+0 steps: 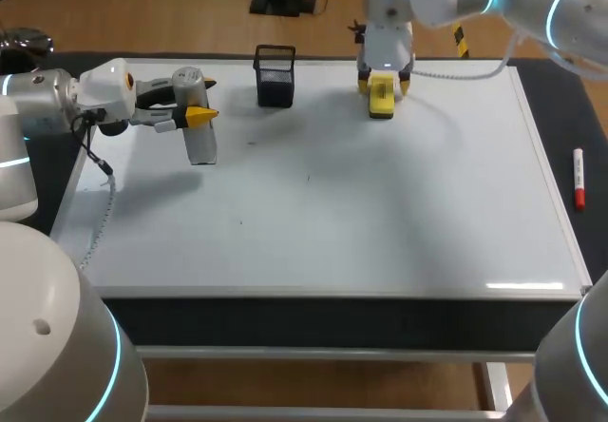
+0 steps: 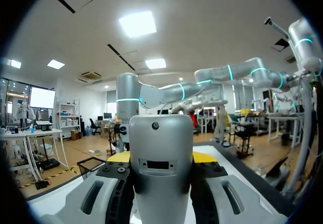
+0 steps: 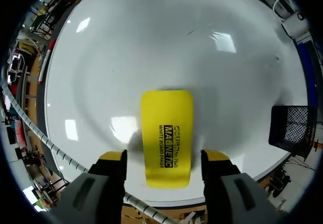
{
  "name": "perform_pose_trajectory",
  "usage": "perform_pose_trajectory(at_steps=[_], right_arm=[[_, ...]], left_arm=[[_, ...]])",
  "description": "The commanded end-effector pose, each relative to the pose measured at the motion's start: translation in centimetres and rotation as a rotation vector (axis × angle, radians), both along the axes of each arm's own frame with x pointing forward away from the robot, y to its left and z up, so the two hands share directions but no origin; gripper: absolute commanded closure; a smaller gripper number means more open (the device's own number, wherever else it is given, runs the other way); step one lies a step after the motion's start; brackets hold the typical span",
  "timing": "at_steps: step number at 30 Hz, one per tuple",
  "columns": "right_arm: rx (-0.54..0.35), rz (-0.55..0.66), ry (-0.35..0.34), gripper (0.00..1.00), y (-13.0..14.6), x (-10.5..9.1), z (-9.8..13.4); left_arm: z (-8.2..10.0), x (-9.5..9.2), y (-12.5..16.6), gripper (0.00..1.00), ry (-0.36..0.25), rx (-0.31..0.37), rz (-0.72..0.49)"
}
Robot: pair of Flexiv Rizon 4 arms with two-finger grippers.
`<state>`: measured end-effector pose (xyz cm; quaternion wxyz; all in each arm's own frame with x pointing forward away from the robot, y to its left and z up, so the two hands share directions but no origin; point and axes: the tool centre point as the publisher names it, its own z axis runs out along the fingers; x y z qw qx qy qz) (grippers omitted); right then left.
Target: Pick up the inspection probe, press it on each red-marked spot on the whiteboard one by one, put down the probe, pick up the eraser, and wipe off all the red marks.
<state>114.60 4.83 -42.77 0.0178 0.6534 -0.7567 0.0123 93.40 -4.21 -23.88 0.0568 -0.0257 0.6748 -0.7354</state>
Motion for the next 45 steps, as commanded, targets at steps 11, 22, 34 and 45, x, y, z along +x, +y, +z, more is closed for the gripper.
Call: perform_pose_trajectory(at_steps=[11,22,34,45], right_arm=[[0.359,-0.543,0.0,0.0,-5.9,-1.9,7.1],[0.487,-0.966,0.249,0.0,-9.2,-2.4,11.9],[0.548,-1.233,0.4,0.0,-12.6,-2.0,16.8],[0.546,-1.257,0.46,0.0,-13.7,-2.0,18.1]], left_arm=[[0.1,0.0,0.0,1.0,-0.001,0.001,0.002],[0.1,0.0,0.0,1.0,-0.001,0.001,0.002],[0.1,0.0,0.0,1.0,-0.001,0.001,0.002],[0.1,0.0,0.0,1.0,-0.001,0.001,0.002]])
